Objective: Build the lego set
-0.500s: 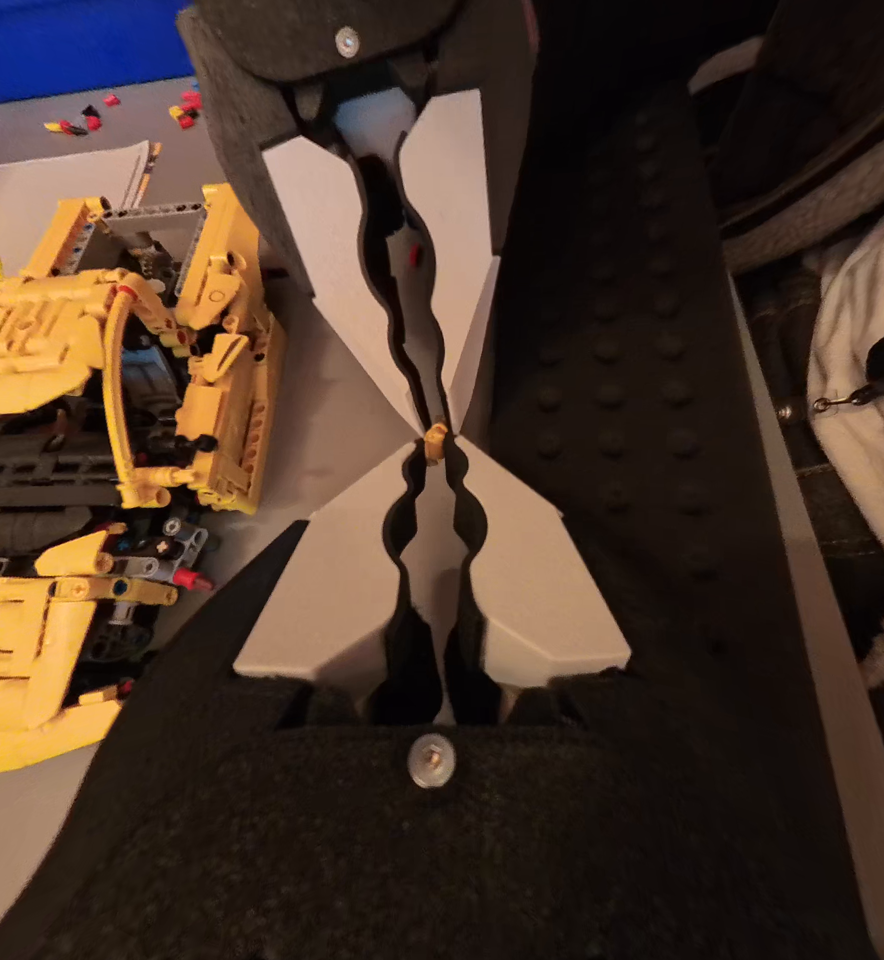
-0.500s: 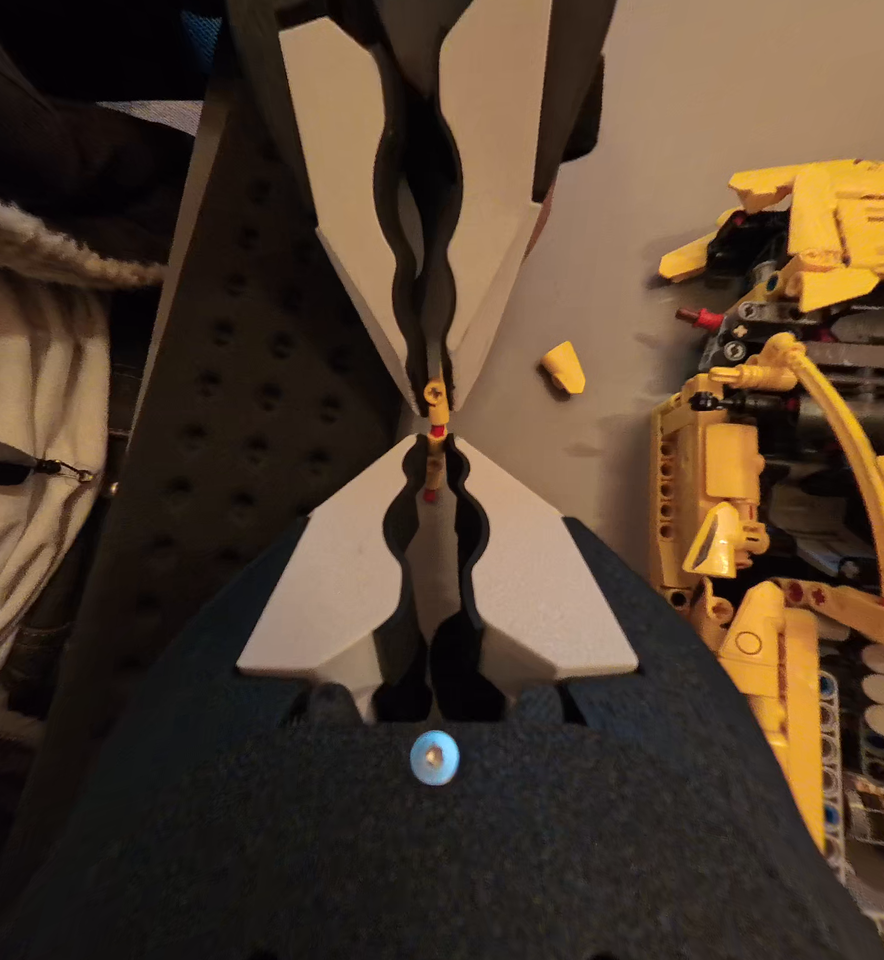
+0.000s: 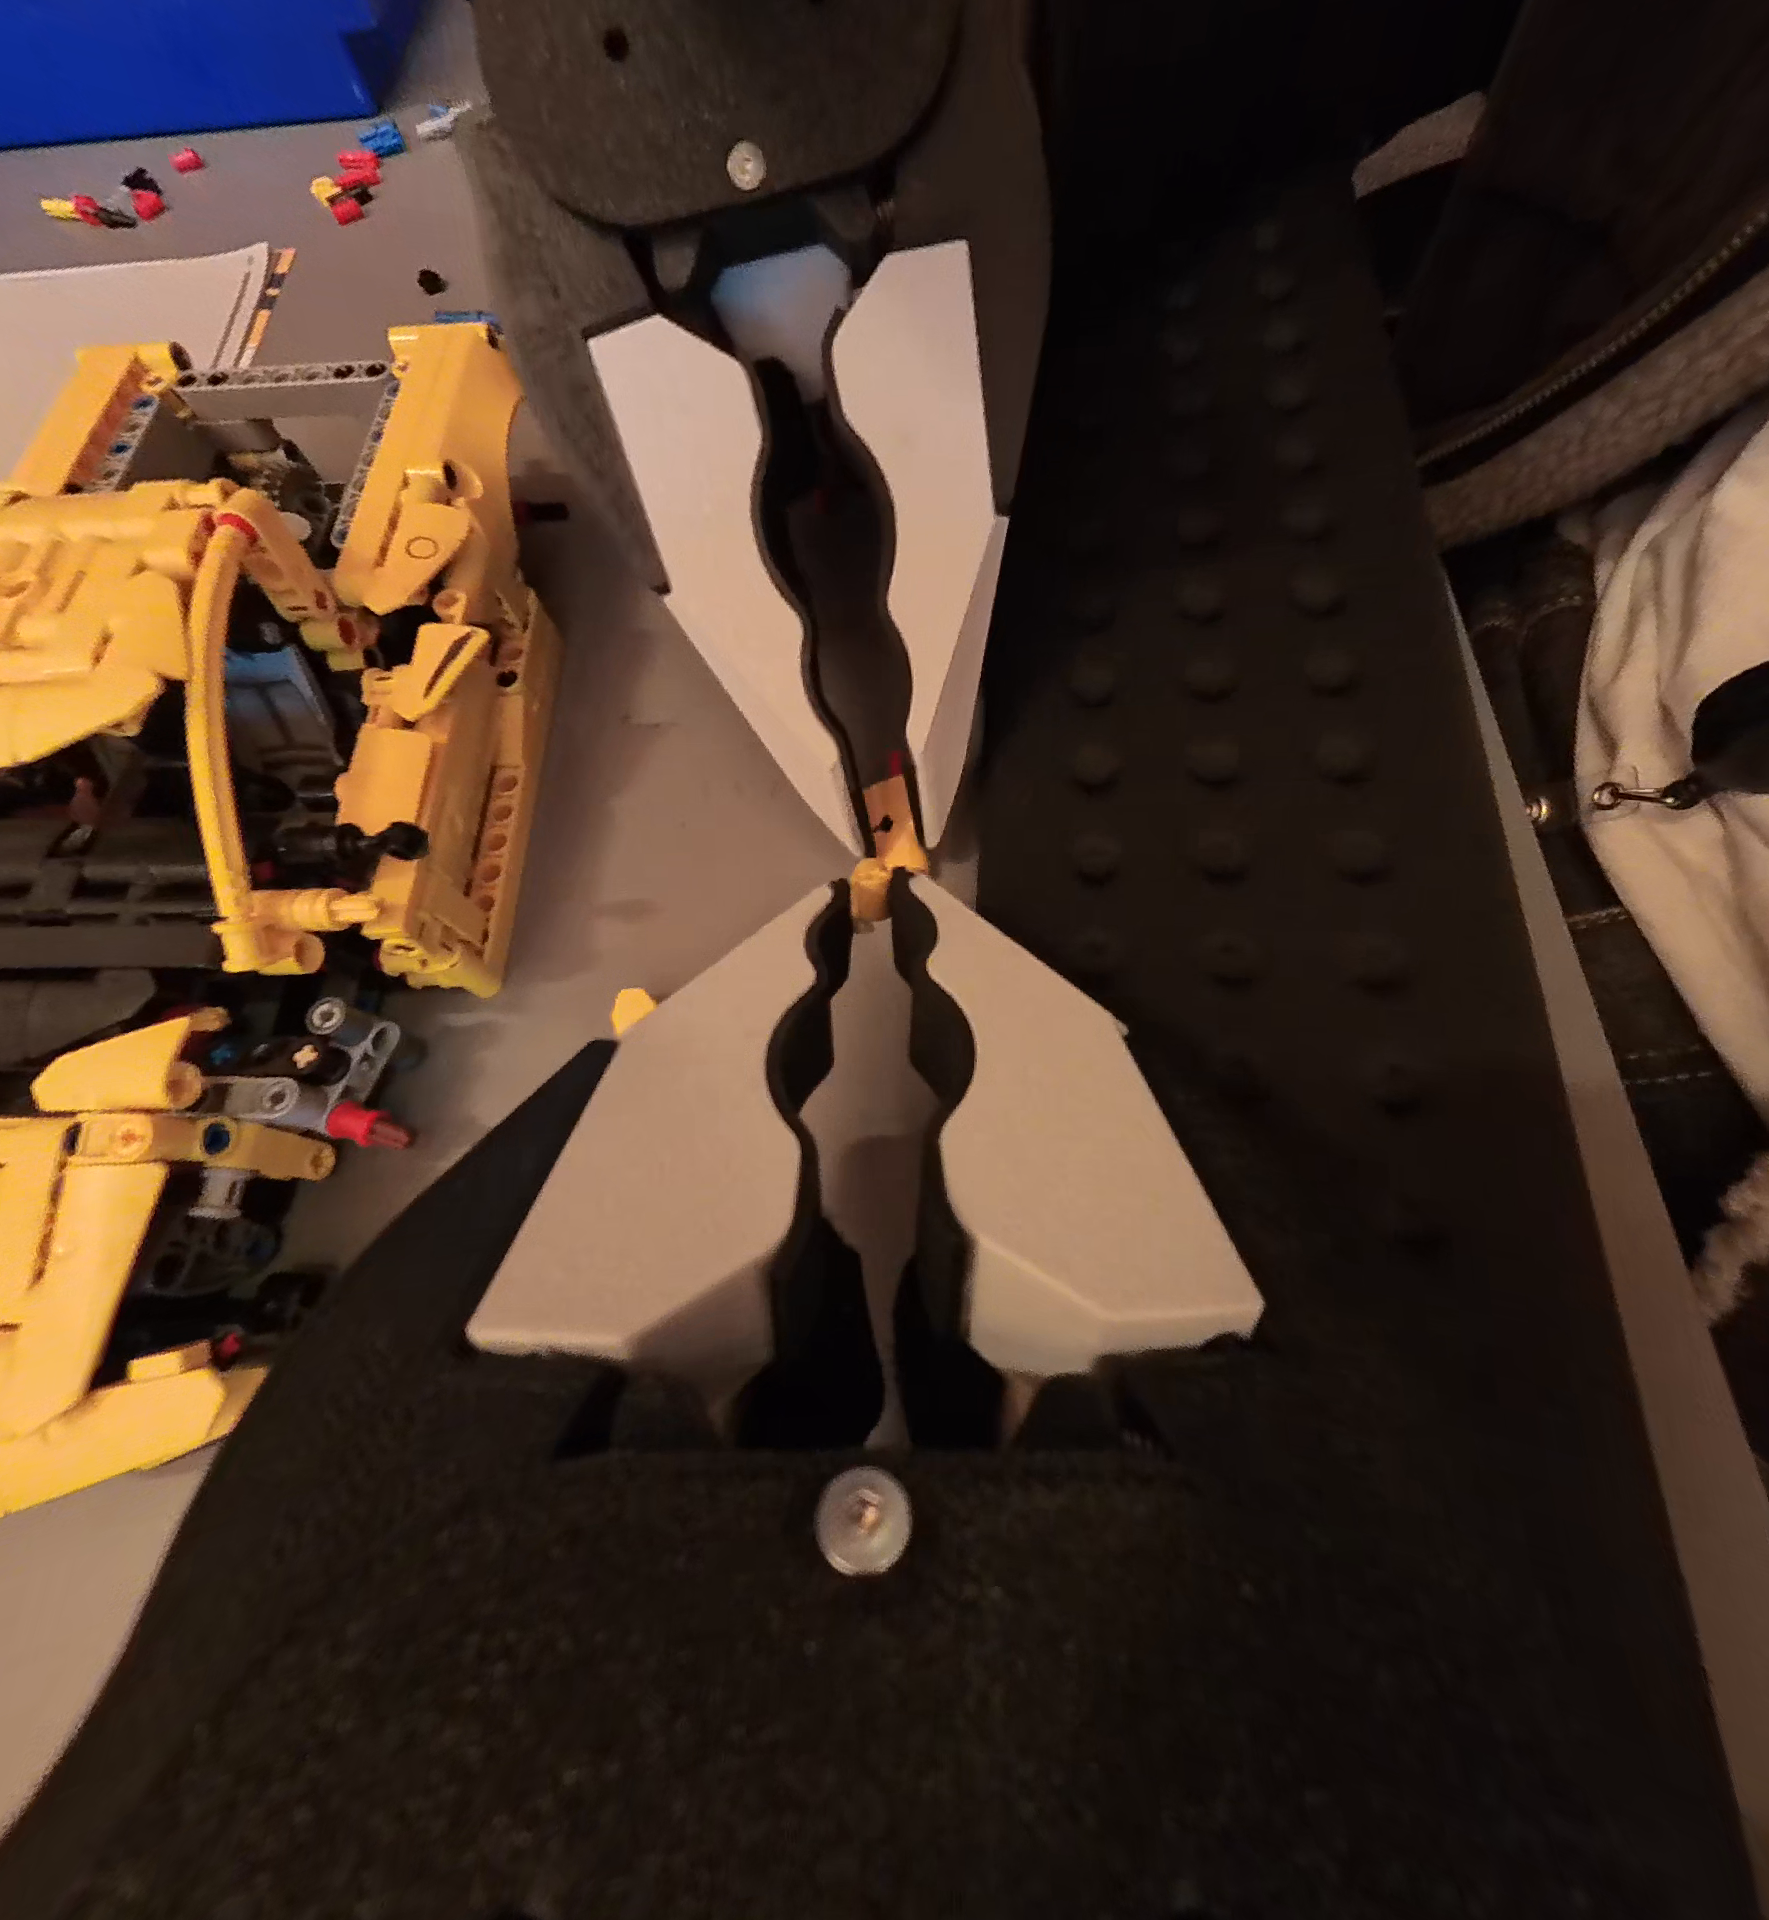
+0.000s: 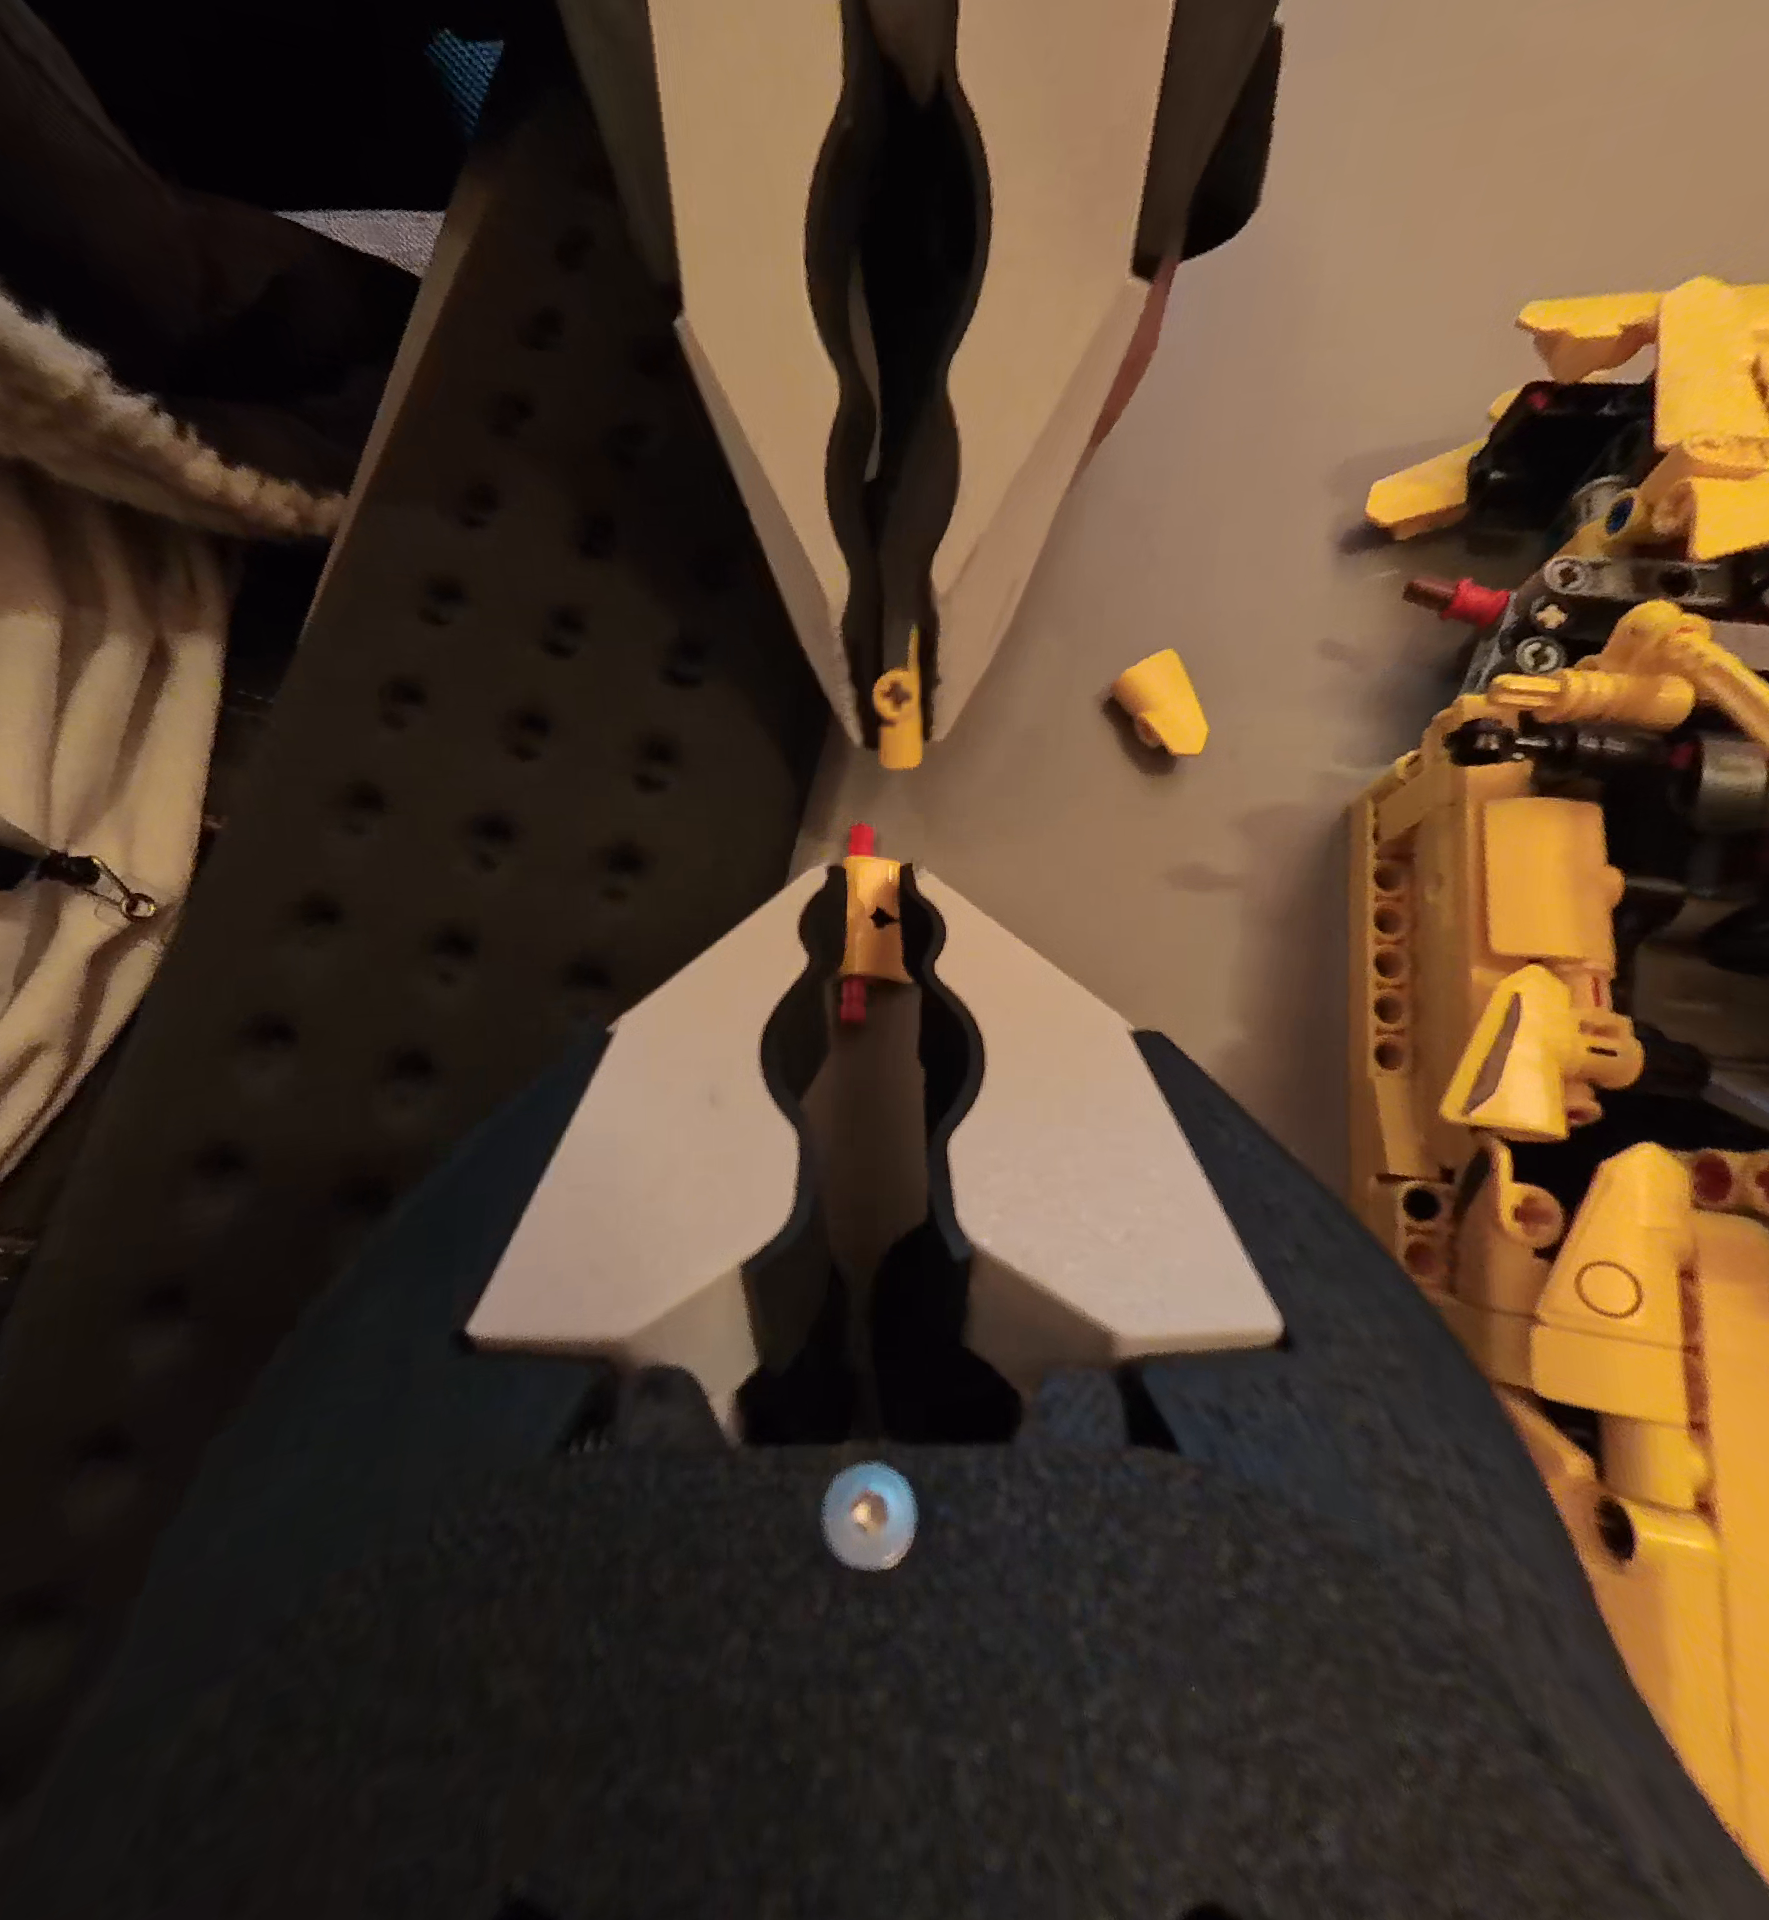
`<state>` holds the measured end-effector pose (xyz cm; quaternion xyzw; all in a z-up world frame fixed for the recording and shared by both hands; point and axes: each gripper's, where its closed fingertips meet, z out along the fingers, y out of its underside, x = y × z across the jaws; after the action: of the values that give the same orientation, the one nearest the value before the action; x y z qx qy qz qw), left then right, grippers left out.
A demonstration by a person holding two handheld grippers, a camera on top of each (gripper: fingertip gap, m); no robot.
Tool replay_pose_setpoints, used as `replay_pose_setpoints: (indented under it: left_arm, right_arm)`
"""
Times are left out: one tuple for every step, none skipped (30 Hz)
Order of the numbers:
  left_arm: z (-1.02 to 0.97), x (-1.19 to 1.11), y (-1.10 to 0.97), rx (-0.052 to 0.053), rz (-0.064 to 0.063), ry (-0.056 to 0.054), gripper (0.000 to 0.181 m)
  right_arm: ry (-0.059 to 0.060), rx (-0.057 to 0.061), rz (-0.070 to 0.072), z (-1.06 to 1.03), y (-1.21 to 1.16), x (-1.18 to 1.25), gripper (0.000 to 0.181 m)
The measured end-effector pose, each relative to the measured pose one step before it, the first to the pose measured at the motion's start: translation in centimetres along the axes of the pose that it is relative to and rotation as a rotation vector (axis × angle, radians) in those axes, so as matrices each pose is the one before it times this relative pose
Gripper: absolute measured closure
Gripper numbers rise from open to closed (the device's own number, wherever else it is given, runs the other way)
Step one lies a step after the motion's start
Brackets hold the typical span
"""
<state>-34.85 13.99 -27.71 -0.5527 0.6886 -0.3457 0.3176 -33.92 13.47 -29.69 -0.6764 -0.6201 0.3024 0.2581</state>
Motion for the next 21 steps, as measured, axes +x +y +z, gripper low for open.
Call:
replay_pose_setpoints:
  left_arm:
    - [-0.078,-0.157,-0.016,0.0064,-0.0017,-0.0081,0.174]
    - [-0.105,-0.149,-0.054,0.0085,-0.0022,-0.008,0.174]
    - [-0.119,-0.129,-0.142,0.0134,-0.0034,-0.0066,0.174]
    - [-0.136,-0.076,-0.2,0.0154,-0.0044,-0.0023,0.174]
    - [-0.128,-0.02,-0.164,0.0144,-0.0042,0.0016,0.174]
    - [-0.102,-0.014,-0.131,0.0115,-0.0043,0.0017,0.174]
    - [-0.062,-0.028,-0.08,0.0072,-0.0028,-0.0002,0.174]
    - [-0.018,0.007,-0.031,0.0029,0.0009,-0.0002,0.174]
    - [0.007,0.034,0.01,-0.0006,0.0032,-0.0002,0.174]
    - [0.04,0.03,0.032,-0.0024,0.0038,-0.0005,0.174]
    - [0.029,0.039,0.023,-0.0021,0.0035,-0.0001,0.174]
    - [0.016,0.038,0.02,-0.0009,0.0023,0.0011,0.174]
    - [0.001,0.013,0.001,-0.0002,0.0015,0.0003,0.174]
    - [0.0,0.03,-0.009,0.0006,0.0021,0.0003,0.174]
    - [-0.001,0.041,-0.007,0.0005,0.0025,0.0013,0.174]
    - [0.01,0.041,-0.003,-0.0005,0.0021,0.0013,0.174]
    - [0.013,0.039,0.027,-0.0013,0.0019,0.0016,0.174]
    - [0.016,0.053,0.014,-0.0015,0.0022,0.0023,0.174]
    - [0.02,0.046,0.025,-0.0015,0.0017,0.0022,0.174]
    - [0.014,0.017,0.016,-0.0013,0.0009,0.0012,0.174]
    - [0.0,-0.014,-0.001,0.0001,0.0002,-0.0009,0.174]
  right_arm:
    - [0.0058,-0.0001,-0.0036,-0.035,0.028,0.038,0.171]
    - [0.0075,-0.0005,0.001,-0.074,-0.008,0.086,0.173]
    - [0.0002,0.0055,-0.0002,-0.159,-0.115,0.049,0.179]
    - [-0.0071,0.0168,-0.0104,-0.315,-0.254,-0.065,0.179]
    - [0.0002,0.0251,-0.0137,-0.437,-0.324,0.028,0.173]
    - [0.0006,0.0168,-0.0186,-0.426,-0.17,-0.007,0.165]
    - [-0.0068,0.007,-0.0311,-0.265,0.048,-0.145,0.156]
    - [0.0156,-0.0181,-0.0205,-0.078,0.473,0.09,0.151]
    - [0.0015,-0.0305,-0.0312,0.116,0.584,-0.262,0.151]
    - [0.008,-0.0159,-0.0353,0.272,0.294,-0.268,0.152]
    - [0.0296,-0.0031,-0.0414,0.239,0.017,0.033,0.155]
    - [0.0322,0.0048,-0.0481,0.171,-0.087,0.117,0.157]
    - [0.0353,0.0072,-0.0412,0.123,-0.098,0.225,0.156]
    - [0.0211,0.0084,-0.0274,0.14,-0.077,0.069,0.156]
    - [0.0098,0.0059,-0.0174,0.176,-0.015,-0.032,0.159]
    - [0.0093,-0.0059,-0.0177,0.217,0.236,0.026,0.161]
    - [0.0125,0.0066,-0.0084,0.153,-0.011,0.123,0.162]
    - [0.0055,0.0037,-0.0058,0.157,-0.092,0.035,0.164]
    - [0.002,-0.008,-0.0035,0.206,-0.061,0.028,0.166]
    - [0.0041,-0.0074,0.0069,0.185,-0.093,0.048,0.166]
    - [-0.0069,-0.0019,0.0107,0.185,-0.117,-0.05,0.167]
